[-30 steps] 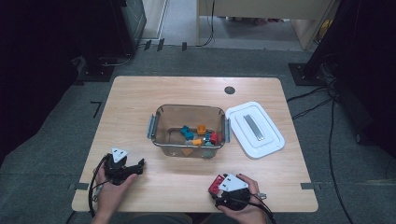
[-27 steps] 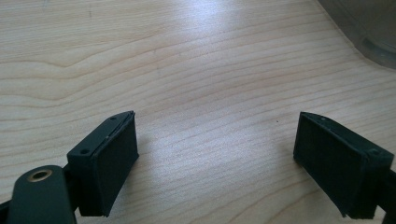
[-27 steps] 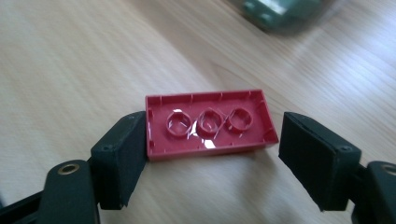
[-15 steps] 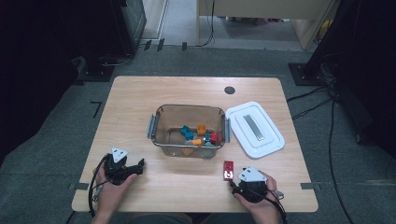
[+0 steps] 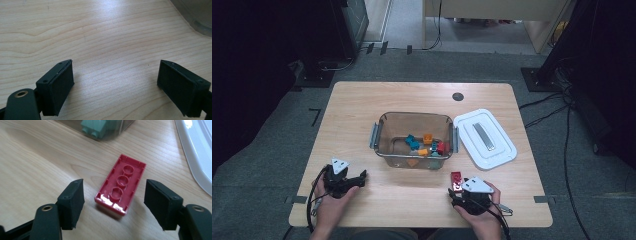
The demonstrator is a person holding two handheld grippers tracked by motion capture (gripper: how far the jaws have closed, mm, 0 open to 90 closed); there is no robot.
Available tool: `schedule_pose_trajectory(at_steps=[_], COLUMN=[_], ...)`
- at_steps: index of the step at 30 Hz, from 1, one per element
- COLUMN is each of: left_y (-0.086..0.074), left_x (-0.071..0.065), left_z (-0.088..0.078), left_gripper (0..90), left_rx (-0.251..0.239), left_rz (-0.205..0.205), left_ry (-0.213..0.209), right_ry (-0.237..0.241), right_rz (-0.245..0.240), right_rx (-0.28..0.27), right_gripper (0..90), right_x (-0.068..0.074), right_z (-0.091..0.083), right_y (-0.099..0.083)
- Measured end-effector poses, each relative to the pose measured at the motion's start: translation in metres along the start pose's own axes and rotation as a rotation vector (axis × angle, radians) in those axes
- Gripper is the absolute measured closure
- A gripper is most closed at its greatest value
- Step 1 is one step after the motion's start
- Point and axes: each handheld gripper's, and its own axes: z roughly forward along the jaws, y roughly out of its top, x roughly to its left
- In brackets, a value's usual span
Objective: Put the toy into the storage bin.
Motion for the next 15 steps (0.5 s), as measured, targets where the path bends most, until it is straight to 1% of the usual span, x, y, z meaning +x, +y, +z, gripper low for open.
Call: schedule_pose_trajectory(at_steps=[2, 4, 6, 8, 9, 11, 13, 15], left_y=[0.000, 0.000, 0.000, 0.000, 0.000, 0.000, 0.000, 0.000], left_x=[0.000, 0.000, 0.000, 0.000, 0.000, 0.000, 0.000, 0.000], left_z=[0.000, 0.000, 0.000, 0.000, 0.000, 0.000, 0.000, 0.000], left_gripper=[13.2, 13.3, 13.3, 13.3, 13.2, 13.3, 13.2, 13.3], left_rx=[0.000, 0.000, 0.000, 0.000, 0.000, 0.000, 0.000, 0.000], left_rz=[0.000, 0.000, 0.000, 0.000, 0.000, 0.000, 0.000, 0.000], left_ry=[0.000, 0.000, 0.000, 0.000, 0.000, 0.000, 0.000, 0.000], right_ry=[-0.032, -0.048, -0.070, -0.075, -0.068, -0.056, -0.033, 0.005], right_rz=[-0.017, -0.012, -0.003, 0.015, 0.021, 0.015, -0.009, -0.026], right_rx=[0.009, 0.002, 0.002, 0.003, 0.003, 0.002, -0.008, -0.014], right_gripper=[37.2, 40.9, 44.5, 48.2, 48.2, 48.5, 48.0, 47.8], right_x=[0.005, 0.005, 0.000, -0.007, -0.010, -0.015, -0.018, -0.020], right_z=[0.006, 0.007, 0.006, 0.004, 0.002, 0.001, 0.002, 0.005], right_y=[0.000, 0.001, 0.000, -0.002, -0.003, -0.005, -0.005, -0.003])
